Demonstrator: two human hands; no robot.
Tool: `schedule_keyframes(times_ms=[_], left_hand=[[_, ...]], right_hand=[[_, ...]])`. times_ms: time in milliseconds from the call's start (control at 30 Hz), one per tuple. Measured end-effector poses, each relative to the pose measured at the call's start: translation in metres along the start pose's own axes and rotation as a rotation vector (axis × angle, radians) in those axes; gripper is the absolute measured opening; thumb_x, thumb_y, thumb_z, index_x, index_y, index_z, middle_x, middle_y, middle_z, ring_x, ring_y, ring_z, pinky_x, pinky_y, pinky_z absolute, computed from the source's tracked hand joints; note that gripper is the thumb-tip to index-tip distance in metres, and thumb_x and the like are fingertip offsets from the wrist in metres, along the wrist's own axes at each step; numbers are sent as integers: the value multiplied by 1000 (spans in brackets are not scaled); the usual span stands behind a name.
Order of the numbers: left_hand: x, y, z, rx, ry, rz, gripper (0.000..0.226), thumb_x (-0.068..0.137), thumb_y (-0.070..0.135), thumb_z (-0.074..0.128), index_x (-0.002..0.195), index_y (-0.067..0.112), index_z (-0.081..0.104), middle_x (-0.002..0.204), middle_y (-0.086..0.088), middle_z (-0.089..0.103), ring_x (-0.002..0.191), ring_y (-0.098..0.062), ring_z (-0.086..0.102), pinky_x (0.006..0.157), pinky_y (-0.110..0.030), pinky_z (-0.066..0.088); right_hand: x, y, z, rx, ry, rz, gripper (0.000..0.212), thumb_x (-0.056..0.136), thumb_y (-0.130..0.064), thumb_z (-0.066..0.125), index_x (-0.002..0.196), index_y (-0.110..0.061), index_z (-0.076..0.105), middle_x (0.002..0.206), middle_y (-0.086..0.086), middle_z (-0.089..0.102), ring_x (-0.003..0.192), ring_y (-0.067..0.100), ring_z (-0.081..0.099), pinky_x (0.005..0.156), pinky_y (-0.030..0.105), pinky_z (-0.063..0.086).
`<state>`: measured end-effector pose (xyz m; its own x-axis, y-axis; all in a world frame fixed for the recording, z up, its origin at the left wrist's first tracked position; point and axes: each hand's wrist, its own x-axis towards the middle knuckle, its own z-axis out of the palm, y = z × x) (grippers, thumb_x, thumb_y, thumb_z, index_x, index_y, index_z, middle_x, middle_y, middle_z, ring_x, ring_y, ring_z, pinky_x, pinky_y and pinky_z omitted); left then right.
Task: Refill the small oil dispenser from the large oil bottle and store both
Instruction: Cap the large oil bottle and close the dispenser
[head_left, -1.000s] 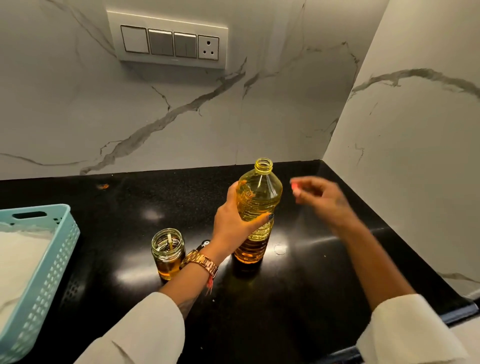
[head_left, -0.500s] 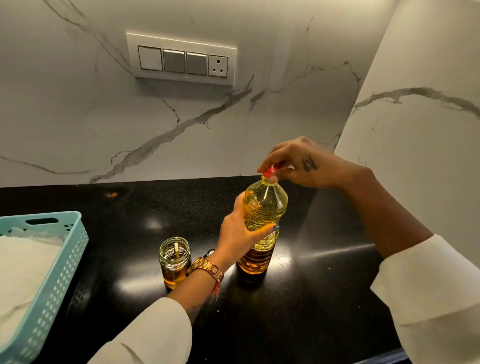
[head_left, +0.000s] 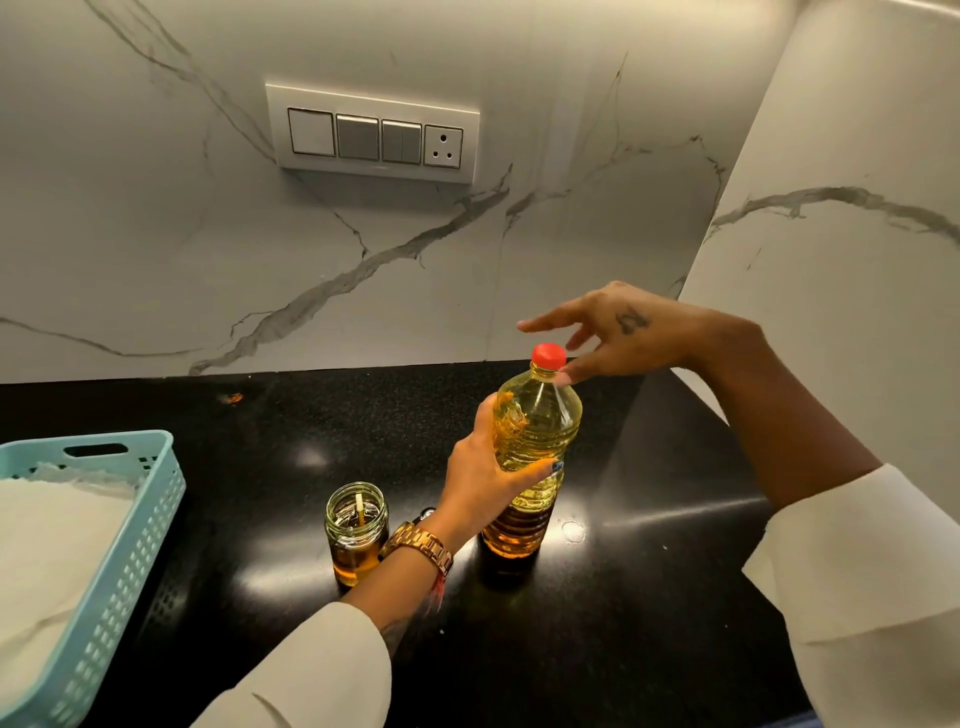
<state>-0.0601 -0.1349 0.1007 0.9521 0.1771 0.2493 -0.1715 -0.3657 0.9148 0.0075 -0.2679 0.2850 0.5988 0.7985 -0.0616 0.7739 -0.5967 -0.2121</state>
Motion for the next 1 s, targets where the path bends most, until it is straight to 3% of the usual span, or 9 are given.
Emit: schedule_keyframes(times_ms=[100,233,367,433,567,700,767,867,1000], left_hand=[[0,0,0,6,0,-3,87,69,32,79,138,31,25,120,7,56,107,-8,56,91,-25,48],[0,1,0,2,-1,-6,86,70,31,78,138,32,25,119,6,57,106,-9,56,90,-25,49],[0,0,-1,-1,-7,-18,87,70,30,78,138,34,23,119,6,56,106,-9,56,89,-24,47],[0,0,-1,0,-9,-15,88,70,30,79,138,34,23,120,5,56,107,-9,55,91,-25,47],[0,0,-1,-2,-16,-18,88,70,30,79,138,34,23,117,9,54,107,-7,54,90,-23,46],[0,0,-1,-5,-19,-11,86,70,32,79,136,36,24,118,9,54,107,-8,55,89,-24,47],[0,0,-2,-5,-21,-16,86,70,32,79,136,36,24,118,8,55,107,-9,55,90,-25,47],[0,0,-2,-10,-25,-25,87,70,30,79,136,37,24,115,11,54,108,-9,55,90,-26,47],[0,-1,-2,2,-26,-26,88,69,32,78,137,35,23,118,9,53,109,-9,54,92,-28,47]], right_hand=[[4,-4,6,-34,105,-86,36,82,-16,69,117,-20,63,108,0,66,86,7,62,74,15,49],[9,-4,13,-100,183,-11,41,74,-39,72,107,-16,67,94,0,65,72,6,56,65,16,47],[9,-2,11,-120,109,56,66,72,-55,65,122,-12,58,114,6,65,92,17,62,75,22,48],[4,-3,5,-41,33,39,64,78,-44,67,133,-18,49,128,3,58,103,16,60,83,23,46],[4,-3,1,48,94,-29,31,83,-20,68,114,-17,65,100,0,69,69,5,66,68,19,55],[10,-6,9,-117,198,64,48,75,-54,62,93,-10,68,78,4,66,59,11,62,61,25,55],[9,-3,7,-126,136,108,65,69,-66,56,100,-10,67,90,6,69,68,14,64,66,29,57],[2,0,1,48,33,39,54,80,-41,66,128,-19,54,120,-1,59,91,9,61,78,25,54],[2,-2,9,76,163,-40,28,83,-24,67,110,-19,66,98,-1,66,68,3,63,62,18,54]])
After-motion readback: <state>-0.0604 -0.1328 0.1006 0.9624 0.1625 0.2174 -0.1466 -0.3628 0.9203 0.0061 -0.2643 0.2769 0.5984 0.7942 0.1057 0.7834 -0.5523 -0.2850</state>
